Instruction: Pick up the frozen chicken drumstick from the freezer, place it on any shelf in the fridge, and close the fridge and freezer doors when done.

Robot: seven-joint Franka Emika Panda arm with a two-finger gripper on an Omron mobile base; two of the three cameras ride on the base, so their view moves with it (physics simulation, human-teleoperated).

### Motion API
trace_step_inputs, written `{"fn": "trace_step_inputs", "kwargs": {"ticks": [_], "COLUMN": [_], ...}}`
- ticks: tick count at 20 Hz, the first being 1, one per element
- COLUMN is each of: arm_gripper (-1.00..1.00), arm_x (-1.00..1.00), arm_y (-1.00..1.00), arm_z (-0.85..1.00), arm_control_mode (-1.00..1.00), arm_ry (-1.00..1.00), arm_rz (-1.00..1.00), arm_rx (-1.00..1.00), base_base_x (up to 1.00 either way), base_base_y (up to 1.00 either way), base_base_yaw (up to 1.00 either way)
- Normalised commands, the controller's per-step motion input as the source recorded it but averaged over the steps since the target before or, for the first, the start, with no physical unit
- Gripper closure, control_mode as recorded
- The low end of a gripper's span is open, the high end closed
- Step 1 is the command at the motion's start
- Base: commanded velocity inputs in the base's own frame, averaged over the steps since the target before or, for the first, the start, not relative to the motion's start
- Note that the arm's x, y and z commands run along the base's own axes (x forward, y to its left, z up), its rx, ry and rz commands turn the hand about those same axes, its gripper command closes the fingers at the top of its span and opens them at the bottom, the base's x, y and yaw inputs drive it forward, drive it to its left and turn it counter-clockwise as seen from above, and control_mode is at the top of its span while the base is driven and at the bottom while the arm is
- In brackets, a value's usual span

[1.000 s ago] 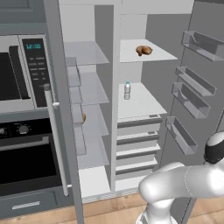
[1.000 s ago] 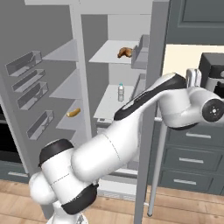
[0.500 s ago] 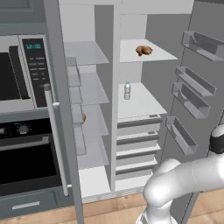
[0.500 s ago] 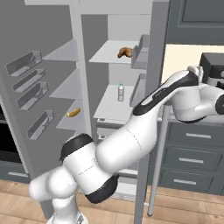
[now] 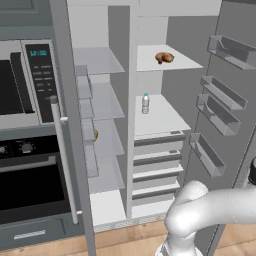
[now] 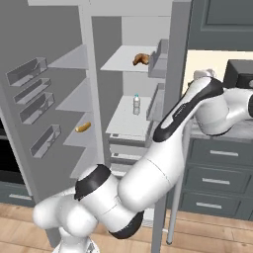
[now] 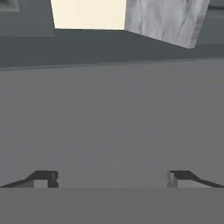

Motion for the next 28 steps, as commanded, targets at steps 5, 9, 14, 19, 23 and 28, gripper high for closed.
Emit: {"fn": "trace_step_inputs", "kwargs": {"ticks": [5,9,14,19,23,28], "arm_gripper": [-1.0,-1.0,-1.0,-1.0,-1.0,-1.0], "arm_x": [0.0,0.0,0.2,0.43,0.54,0.58], "arm_y": [1.0,1.0,0.91,0.72,0.53,0.31], "arm_z": [-0.28,-0.3,-0.12,0.0,0.0,0.01], "arm_control_mode": [-1.0,-1.0,-1.0,-1.0,-1.0,-1.0], "arm_ry": [-0.04,-0.06,-0.05,-0.02,-0.04,-0.01], "arm_rz": [0.08,0.08,0.05,0.03,-0.01,-0.24], "arm_rx": [0.0,0.0,0.0,0.0,0.0,-0.02], "base_base_x": [0.0,0.0,0.0,0.0,0.0,0.0], "base_base_y": [0.0,0.0,0.0,0.0,0.0,0.0], "base_base_yaw": [0.0,0.0,0.0,0.0,0.0,0.0]}}
